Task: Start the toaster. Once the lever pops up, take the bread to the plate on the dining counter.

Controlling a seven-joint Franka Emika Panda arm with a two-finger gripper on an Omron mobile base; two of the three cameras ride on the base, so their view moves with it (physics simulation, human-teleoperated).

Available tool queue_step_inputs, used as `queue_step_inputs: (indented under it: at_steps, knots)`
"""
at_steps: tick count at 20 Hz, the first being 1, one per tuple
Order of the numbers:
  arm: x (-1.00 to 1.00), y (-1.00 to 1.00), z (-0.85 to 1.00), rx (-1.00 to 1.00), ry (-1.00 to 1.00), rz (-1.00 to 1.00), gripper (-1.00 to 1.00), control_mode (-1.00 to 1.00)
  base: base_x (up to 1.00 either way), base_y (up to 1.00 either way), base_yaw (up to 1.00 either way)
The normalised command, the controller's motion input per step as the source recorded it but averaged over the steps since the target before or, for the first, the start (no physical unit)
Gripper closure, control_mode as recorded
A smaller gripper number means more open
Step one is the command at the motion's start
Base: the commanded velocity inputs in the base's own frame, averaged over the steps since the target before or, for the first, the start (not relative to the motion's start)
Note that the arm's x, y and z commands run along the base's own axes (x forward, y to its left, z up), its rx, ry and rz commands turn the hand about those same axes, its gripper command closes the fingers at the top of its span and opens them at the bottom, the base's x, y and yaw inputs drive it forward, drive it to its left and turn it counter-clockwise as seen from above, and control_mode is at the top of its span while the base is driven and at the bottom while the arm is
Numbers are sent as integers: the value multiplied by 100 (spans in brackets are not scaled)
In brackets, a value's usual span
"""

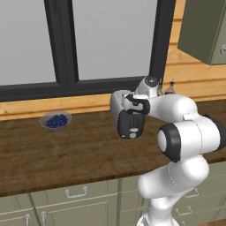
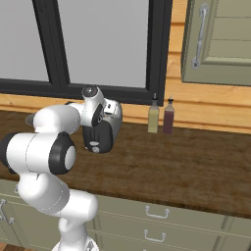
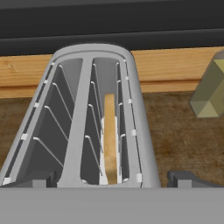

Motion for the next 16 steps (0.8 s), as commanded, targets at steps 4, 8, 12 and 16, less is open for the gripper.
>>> queue_step_inputs:
  at_steps: [4, 8, 12, 16]
  knots:
    - [0, 0, 0, 0, 0, 0, -100, -100, 0, 0, 0]
    - [0, 0, 0, 0, 0, 0, -100, -100, 0, 0, 0]
    - [0, 0, 0, 0, 0, 0, -100, -100, 0, 0, 0]
    - [0, 0, 0, 0, 0, 0, -100, -100, 0, 0, 0]
